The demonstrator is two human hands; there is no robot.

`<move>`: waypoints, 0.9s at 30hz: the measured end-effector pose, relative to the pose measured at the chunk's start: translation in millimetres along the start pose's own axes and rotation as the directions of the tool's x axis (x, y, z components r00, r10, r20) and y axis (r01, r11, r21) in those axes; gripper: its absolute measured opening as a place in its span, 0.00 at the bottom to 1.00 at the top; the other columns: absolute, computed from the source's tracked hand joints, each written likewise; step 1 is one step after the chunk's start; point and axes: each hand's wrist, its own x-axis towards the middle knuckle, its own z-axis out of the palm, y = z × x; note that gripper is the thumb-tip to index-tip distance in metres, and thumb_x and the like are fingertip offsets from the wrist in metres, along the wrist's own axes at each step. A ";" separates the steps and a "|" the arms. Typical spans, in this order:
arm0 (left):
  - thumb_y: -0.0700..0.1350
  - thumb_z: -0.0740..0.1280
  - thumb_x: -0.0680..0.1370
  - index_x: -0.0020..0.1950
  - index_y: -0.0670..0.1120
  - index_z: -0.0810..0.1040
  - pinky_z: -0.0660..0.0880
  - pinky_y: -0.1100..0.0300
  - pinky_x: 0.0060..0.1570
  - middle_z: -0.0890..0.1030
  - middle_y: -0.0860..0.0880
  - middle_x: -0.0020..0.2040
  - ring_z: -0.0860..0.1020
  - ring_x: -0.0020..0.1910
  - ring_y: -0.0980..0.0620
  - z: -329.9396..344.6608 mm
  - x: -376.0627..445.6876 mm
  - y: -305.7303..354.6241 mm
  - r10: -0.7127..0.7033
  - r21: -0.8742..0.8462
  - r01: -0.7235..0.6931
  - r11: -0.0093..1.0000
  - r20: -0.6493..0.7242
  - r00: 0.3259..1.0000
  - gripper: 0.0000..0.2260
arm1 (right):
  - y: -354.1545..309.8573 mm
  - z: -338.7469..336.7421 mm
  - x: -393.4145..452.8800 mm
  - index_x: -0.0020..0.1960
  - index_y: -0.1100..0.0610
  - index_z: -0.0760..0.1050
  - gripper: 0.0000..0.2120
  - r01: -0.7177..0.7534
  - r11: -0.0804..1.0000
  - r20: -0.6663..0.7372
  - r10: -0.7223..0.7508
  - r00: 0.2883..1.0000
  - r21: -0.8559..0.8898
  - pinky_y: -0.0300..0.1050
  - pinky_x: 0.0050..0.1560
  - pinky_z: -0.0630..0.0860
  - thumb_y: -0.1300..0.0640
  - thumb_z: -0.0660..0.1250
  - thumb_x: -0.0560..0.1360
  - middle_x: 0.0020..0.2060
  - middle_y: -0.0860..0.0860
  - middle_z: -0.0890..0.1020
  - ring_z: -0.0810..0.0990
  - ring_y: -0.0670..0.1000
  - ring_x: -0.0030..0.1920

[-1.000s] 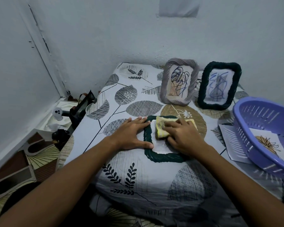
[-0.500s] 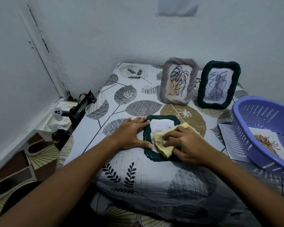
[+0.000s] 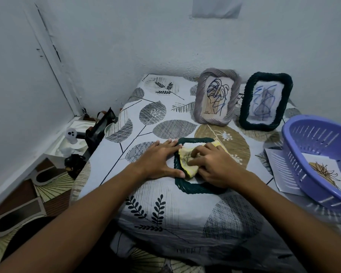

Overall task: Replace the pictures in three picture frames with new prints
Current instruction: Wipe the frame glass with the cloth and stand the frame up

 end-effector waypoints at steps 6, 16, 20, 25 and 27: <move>0.77 0.59 0.58 0.77 0.52 0.58 0.47 0.50 0.75 0.55 0.51 0.78 0.52 0.77 0.54 0.0 0.8 -0.5 0.013 0.001 -0.013 1.000 -0.002 1.000 0.52 | -10.4 -1.0 17.5 0.62 0.49 0.77 0.35 -0.154 0.986 -0.006 0.154 0.988 -0.057 0.53 0.53 0.65 0.44 0.40 0.67 0.60 0.53 0.73 0.68 0.57 0.60; 0.78 0.58 0.58 0.77 0.51 0.57 0.45 0.50 0.76 0.54 0.52 0.78 0.50 0.77 0.56 0.0 0.7 -1.1 -0.006 0.010 0.005 1.000 0.013 1.000 0.53 | 11.2 -16.0 -32.3 0.51 0.49 0.84 0.19 -0.005 0.987 0.085 -0.009 0.996 0.160 0.52 0.51 0.72 0.59 0.60 0.67 0.50 0.48 0.80 0.74 0.52 0.51; 0.77 0.59 0.58 0.77 0.51 0.57 0.45 0.51 0.75 0.54 0.52 0.78 0.50 0.77 0.56 -1.6 -0.8 0.4 -0.004 -0.010 0.004 1.000 0.014 1.000 0.53 | 26.1 -20.5 -27.1 0.56 0.48 0.82 0.19 -0.073 0.997 0.067 0.072 0.995 0.024 0.46 0.50 0.71 0.60 0.61 0.70 0.55 0.47 0.79 0.74 0.53 0.55; 0.76 0.62 0.60 0.77 0.51 0.57 0.44 0.51 0.75 0.53 0.52 0.78 0.50 0.77 0.56 -1.8 -1.1 1.1 -0.006 -0.013 0.006 1.000 0.019 1.000 0.52 | 35.0 -11.3 0.9 0.61 0.47 0.80 0.20 -0.178 0.981 -0.024 0.177 0.984 -0.078 0.51 0.52 0.72 0.58 0.60 0.73 0.58 0.50 0.75 0.70 0.56 0.58; 0.74 0.66 0.62 0.77 0.51 0.57 0.44 0.51 0.75 0.54 0.52 0.78 0.50 0.77 0.55 -2.1 -1.9 1.9 -0.006 -0.010 0.006 1.000 0.017 1.000 0.50 | 36.8 -9.9 6.6 0.62 0.48 0.80 0.20 -0.187 0.980 -0.025 0.186 0.982 -0.067 0.52 0.53 0.72 0.60 0.60 0.73 0.58 0.51 0.75 0.69 0.57 0.58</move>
